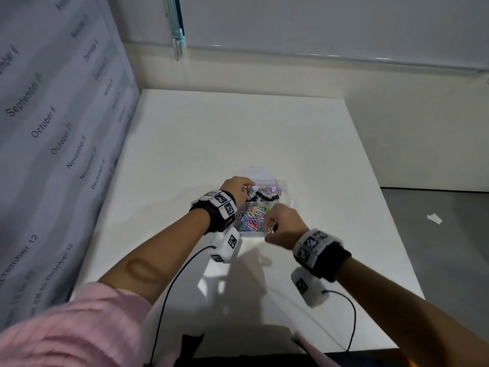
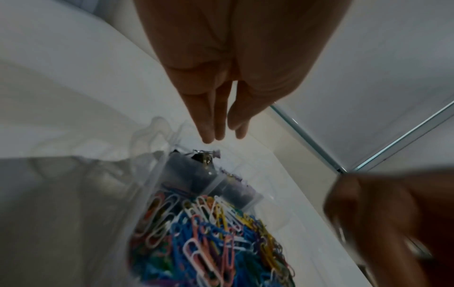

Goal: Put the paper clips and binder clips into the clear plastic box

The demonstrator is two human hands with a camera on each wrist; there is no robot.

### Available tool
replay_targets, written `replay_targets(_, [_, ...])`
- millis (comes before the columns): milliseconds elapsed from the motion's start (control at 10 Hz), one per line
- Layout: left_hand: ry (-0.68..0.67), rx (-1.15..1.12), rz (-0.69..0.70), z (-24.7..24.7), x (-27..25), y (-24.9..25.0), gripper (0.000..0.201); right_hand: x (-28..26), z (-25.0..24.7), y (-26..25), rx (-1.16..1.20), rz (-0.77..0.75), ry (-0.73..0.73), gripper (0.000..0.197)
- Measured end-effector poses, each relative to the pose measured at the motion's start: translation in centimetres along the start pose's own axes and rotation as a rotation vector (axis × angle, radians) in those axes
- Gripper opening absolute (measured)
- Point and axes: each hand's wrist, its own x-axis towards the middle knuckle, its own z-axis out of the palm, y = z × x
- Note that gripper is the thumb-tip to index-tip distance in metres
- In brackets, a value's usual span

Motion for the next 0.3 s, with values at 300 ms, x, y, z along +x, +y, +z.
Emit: replay_targets(300, [0.048, -0.019, 0.019, -0.7, -3.0, -3.0, 0.047, 6.4, -3.6, 1.2, 0.081, 0.222, 0.217, 0.016])
